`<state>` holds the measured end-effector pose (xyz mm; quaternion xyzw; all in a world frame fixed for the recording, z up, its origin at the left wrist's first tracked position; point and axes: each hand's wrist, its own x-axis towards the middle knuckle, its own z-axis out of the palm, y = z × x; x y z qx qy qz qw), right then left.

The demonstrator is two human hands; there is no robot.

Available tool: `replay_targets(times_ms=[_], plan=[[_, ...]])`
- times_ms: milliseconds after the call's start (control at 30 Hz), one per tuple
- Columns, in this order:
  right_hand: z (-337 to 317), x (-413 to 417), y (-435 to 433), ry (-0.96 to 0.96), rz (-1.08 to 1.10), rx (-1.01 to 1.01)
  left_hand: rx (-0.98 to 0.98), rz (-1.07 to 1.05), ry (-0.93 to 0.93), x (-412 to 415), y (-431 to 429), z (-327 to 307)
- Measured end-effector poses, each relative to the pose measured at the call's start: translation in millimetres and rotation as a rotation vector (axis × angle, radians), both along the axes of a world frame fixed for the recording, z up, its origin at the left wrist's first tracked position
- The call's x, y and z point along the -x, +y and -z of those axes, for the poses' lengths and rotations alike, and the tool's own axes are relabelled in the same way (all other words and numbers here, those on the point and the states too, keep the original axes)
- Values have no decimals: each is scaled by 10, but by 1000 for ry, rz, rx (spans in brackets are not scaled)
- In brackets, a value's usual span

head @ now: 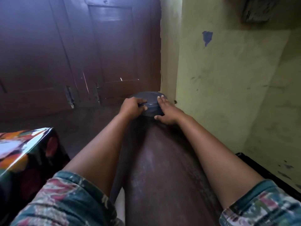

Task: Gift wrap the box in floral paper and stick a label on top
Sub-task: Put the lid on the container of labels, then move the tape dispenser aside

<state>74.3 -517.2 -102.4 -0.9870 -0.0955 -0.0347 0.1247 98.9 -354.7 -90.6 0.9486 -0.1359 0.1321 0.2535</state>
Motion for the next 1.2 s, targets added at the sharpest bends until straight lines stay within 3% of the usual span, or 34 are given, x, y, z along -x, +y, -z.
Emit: replay_targets(times_ms=[167,300,667,867,1000,1100,1200], plan=[[-37,53,62,67,18,13,-89,-12,79,51,-23,-72],[-203,337,118,13,21,-110,54,-83,41,304,-34,-227],[-605,1981,547,-335,50,-698,187,-153,-166,1887,537,-801],[-781,2809,1223,-404,-78,-814,202,-229,-280,2984,1281,-1228],[-836,3265,1856,-394,-225,-901,222,-297,-249,3595,2102,-1246],[-781,3594,2556,-324,-415,-928,224,-393,-175,4050,2815,-1137],[-583,3778,3189,-106,-583,-965,177,-494,-78,4381,3384,-973]])
